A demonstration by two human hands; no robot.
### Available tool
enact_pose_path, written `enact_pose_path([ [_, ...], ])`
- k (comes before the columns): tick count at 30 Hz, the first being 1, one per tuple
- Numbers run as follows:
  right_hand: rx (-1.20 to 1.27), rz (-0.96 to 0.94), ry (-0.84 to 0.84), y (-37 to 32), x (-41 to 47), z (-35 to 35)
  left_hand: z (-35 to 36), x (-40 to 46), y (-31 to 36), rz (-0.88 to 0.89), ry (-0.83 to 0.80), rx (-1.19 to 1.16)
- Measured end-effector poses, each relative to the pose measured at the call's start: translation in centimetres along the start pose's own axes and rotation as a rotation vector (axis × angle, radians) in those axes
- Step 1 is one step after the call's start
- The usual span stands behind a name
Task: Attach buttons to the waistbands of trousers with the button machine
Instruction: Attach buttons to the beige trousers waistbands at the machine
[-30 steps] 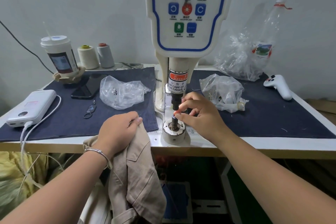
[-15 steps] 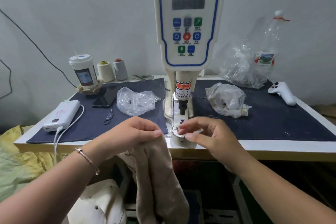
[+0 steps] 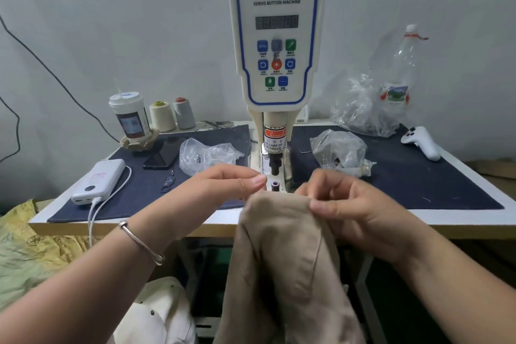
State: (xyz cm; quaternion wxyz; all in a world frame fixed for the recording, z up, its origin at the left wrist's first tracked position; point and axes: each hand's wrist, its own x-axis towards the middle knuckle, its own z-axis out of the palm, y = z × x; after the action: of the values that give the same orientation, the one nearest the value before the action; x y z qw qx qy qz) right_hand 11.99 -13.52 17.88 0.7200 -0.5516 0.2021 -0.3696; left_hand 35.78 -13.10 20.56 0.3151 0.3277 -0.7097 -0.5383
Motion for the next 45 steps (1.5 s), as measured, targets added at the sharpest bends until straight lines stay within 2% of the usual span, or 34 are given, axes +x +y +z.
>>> enact_pose_path([
  [3, 0.031, -0.049, 0.005, -1.6, -0.3, -0.7, 0.7, 0.0, -1.4, -0.022, 0.044, -0.064],
  [6, -0.185, -0.023, 0.073, -1.3, -0.5, -0.6, 1.3, -0.1, -2.5, -0.097, 0.068, -0.167],
  [9, -0.33, 0.012, 0.079, 0.9, -0.4, 0.6, 2.0, 0.2, -2.9, -0.123, 0.115, -0.016],
  [12, -0.385, 0.025, 0.165, 2.2, 0.1, 1.5, 2.4, 0.5, -2.4, -0.069, 0.133, 0.061],
  [17, -0.353, 0.126, 0.049, 2.4, 0.4, 1.4, 1.3, 0.3, -2.5, 0.002, 0.212, 0.075],
  [20, -0.393, 0.107, 0.05, 2.0, 0.4, 0.7, 0.9, -0.1, -3.0, 0.023, 0.206, 0.045],
  [25, -0.145, 0.035, 0.076, 0.8, 0.4, -0.9, 0.6, -0.4, -5.2, 0.022, 0.183, 0.026],
  [31, -0.279, 0.093, 0.099, 1.4, 1.1, -2.1, 1.1, -0.2, -6.6, -0.047, 0.063, 0.002],
  [37, -0.255, 0.228, -0.001, 1.7, 2.0, -4.0, -0.2, 0.9, -8.0, -0.037, 0.15, -0.288],
  [40, -0.25, 0.231, 0.006, 2.0, 3.2, -4.7, -0.9, 1.8, -8.9, -0.055, 0.183, -0.36],
  [45, -0.27, 0.204, 0.024, 2.0, 5.9, -6.5, -2.3, 3.5, -10.6, -0.073, 0.284, -0.146],
])
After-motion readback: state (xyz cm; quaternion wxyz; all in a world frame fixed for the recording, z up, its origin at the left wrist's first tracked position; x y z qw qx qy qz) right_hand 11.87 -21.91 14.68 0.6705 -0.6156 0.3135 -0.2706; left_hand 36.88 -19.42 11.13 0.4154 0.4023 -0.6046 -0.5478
